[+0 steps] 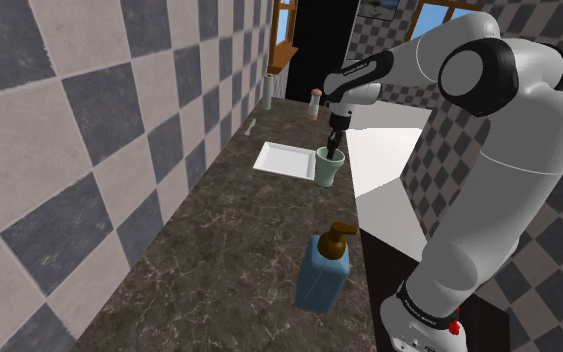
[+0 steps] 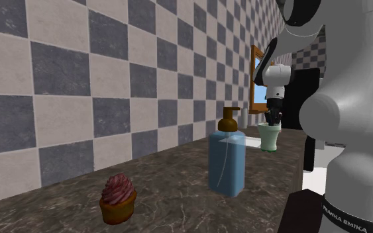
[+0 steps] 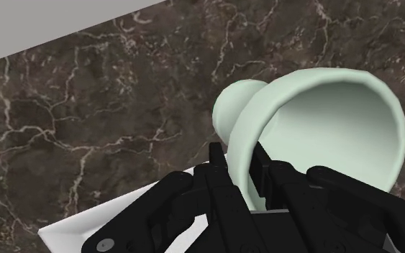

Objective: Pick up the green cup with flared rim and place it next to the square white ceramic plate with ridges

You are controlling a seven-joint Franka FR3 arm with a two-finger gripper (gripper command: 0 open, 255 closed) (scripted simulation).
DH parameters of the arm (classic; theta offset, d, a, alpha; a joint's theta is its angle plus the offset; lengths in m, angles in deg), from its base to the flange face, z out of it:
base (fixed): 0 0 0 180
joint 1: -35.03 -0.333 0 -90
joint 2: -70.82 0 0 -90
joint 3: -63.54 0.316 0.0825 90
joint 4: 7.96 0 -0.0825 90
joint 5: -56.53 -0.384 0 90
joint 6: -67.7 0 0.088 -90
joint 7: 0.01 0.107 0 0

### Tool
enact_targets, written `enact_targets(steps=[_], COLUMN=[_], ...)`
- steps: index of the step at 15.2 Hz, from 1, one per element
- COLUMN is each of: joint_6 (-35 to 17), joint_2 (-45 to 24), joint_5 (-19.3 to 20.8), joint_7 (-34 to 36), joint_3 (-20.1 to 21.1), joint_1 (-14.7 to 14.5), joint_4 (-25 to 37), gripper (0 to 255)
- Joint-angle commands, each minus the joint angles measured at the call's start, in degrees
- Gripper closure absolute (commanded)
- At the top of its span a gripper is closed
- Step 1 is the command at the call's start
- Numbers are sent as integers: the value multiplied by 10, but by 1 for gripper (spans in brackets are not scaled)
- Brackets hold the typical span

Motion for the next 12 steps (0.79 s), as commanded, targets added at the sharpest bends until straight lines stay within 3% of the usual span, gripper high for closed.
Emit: enact_targets(steps=[1,6,10,12], joint_6=[0,0,70,70], joint_2=[0,0,15,16], joint_5=[0,0,8,8], joint_7=[0,0,5,5], joint_3=[0,0,-3,-3], joint_1=[0,0,2,2], joint_4=[0,0,56,56], gripper=[0,0,0,0])
